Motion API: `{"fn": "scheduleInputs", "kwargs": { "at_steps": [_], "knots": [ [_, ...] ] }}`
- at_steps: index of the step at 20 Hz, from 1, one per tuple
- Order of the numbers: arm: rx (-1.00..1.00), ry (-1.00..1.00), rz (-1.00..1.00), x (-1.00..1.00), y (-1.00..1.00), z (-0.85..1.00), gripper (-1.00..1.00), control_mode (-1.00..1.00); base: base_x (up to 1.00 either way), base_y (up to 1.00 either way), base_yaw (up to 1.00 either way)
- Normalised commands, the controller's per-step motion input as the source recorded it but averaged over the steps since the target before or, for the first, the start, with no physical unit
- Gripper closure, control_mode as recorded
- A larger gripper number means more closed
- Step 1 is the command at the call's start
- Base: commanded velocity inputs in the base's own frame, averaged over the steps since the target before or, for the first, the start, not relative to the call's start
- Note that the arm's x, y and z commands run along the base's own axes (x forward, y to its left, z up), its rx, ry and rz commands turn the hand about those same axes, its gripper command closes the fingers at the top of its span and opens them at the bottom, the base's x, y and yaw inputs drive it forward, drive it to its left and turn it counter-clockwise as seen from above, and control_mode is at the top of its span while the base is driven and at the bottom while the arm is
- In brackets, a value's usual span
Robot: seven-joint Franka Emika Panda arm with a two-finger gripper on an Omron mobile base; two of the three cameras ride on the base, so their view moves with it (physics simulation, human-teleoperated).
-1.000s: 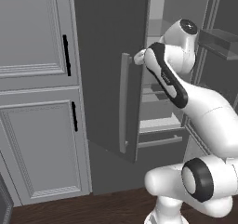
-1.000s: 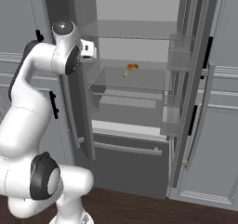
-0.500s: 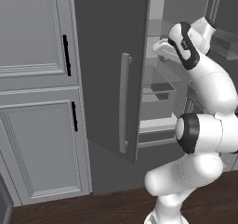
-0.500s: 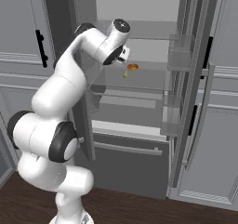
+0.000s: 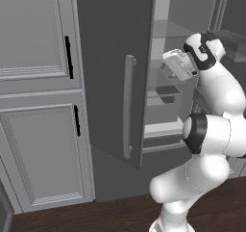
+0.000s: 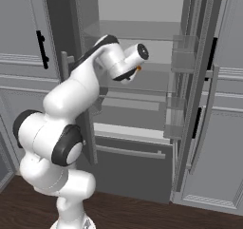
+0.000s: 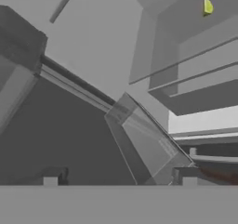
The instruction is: Grab a lemon wedge from the fridge and one ice cube from the ice bowl, and put them in the glass of lemonade.
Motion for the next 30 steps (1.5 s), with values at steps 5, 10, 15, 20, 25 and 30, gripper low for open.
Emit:
{"fn": "scheduleInputs", "kwargs": {
  "at_steps": [5,10,15,20,25,30],
  "knots": [
    [0.20,0.04,0.06,0.51,0.14,-0.18,-1.00,-1.00,0.00,0.00,0.00],
    [0.02,0.16,0.09,0.44,0.10,-0.15,-1.00,-1.00,0.00,0.00,0.00],
    [0.07,0.01,0.07,0.11,0.25,-0.29,-1.00,-1.00,0.00,0.00,0.00],
    [0.06,0.00,0.05,0.00,0.28,-0.36,-1.00,-1.00,0.00,0.00,0.00],
    [0.07,0.00,0.04,0.00,0.36,-0.19,-1.00,-1.00,0.00,0.00,0.00],
    [0.08,0.00,0.01,-0.06,0.53,0.00,-1.00,-1.00,0.00,0.00,0.00]
  ]
}}
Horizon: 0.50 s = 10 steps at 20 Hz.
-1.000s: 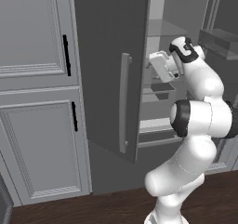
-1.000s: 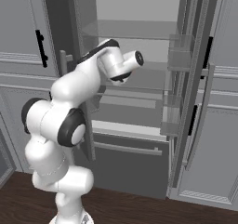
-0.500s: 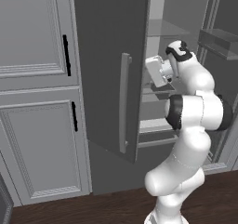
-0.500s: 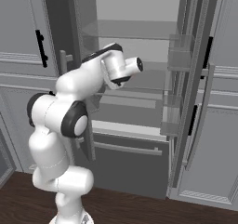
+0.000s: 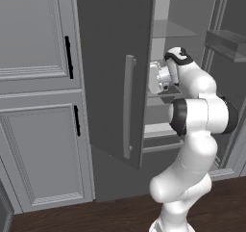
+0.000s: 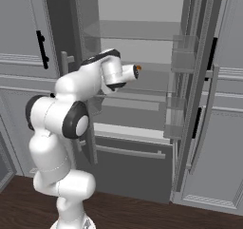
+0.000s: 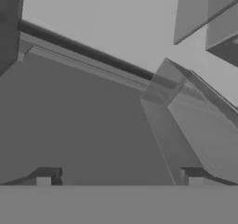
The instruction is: Grab a lemon wedge from the fridge and one ice cube from the ice bowl, and put them in the glass of lemonade.
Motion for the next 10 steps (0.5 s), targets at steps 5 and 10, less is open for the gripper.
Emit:
{"fn": "scheduleInputs", "kwargs": {
  "at_steps": [5,10],
  "knots": [
    [0.09,0.00,0.00,-0.27,0.63,0.00,-1.00,-1.00,0.00,0.00,0.00],
    [0.08,0.00,0.00,-0.42,0.81,0.02,-1.00,-1.00,0.00,0.00,0.00]
  ]
}}
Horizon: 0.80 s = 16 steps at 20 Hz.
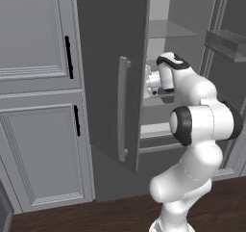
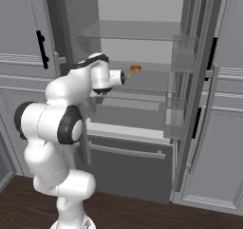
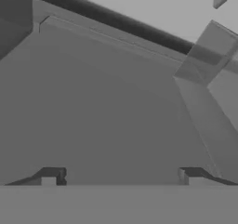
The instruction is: Grab a lemon wedge from the fridge and one ice cube from the ice bowl, and put them in the glass of lemonade.
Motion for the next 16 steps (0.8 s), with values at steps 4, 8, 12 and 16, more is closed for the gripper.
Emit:
{"fn": "scheduleInputs", "kwargs": {
  "at_steps": [4,8,12,16],
  "knots": [
    [0.02,0.00,0.01,-0.62,0.93,0.14,-1.00,-1.00,0.00,0.00,0.00],
    [0.00,0.01,0.00,-0.56,0.96,0.15,-1.00,-1.00,0.00,0.00,0.00],
    [-0.09,0.13,0.04,-0.28,1.00,0.17,-1.00,-1.00,0.00,0.00,0.00],
    [-0.11,0.07,0.00,-0.09,1.00,0.09,-1.00,-1.00,0.00,0.00,0.00]
  ]
}}
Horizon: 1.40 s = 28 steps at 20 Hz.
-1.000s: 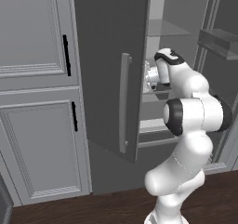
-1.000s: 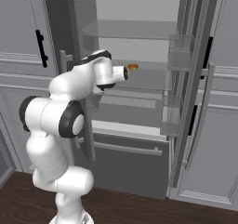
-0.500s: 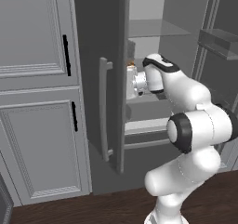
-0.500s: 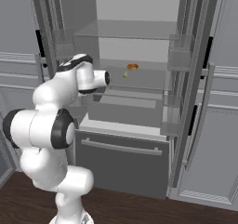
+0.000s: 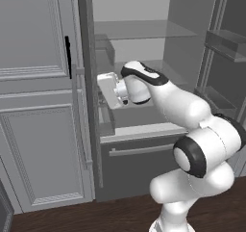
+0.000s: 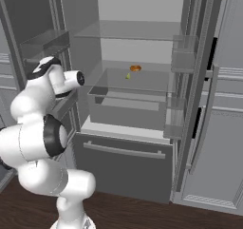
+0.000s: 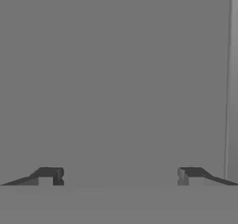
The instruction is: Grab a lemon wedge from the fridge and one ice cube from the ice bowl, and put them in the glass of lemonade.
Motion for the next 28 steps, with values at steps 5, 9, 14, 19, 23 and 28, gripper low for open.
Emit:
{"fn": "scheduleInputs", "kwargs": {
  "at_steps": [5,9,14,19,23,28],
  "knots": [
    [-0.11,0.03,0.00,0.00,0.96,0.15,-1.00,-1.00,0.00,0.00,0.00],
    [-0.11,0.01,0.00,-0.03,0.43,0.25,-1.00,-1.00,0.00,0.00,0.00],
    [-0.11,0.01,0.00,-0.41,-0.58,0.39,-1.00,-1.00,0.00,0.00,0.00],
    [-0.17,0.02,0.00,-0.36,-0.79,0.29,-1.00,-1.00,0.00,0.00,0.00],
    [-0.29,0.03,0.00,-0.14,-0.75,0.20,-1.00,-1.00,0.00,0.00,0.00],
    [-0.33,0.00,-0.02,-0.08,-0.78,0.03,-1.00,-1.00,0.00,0.00,0.00]
  ]
}}
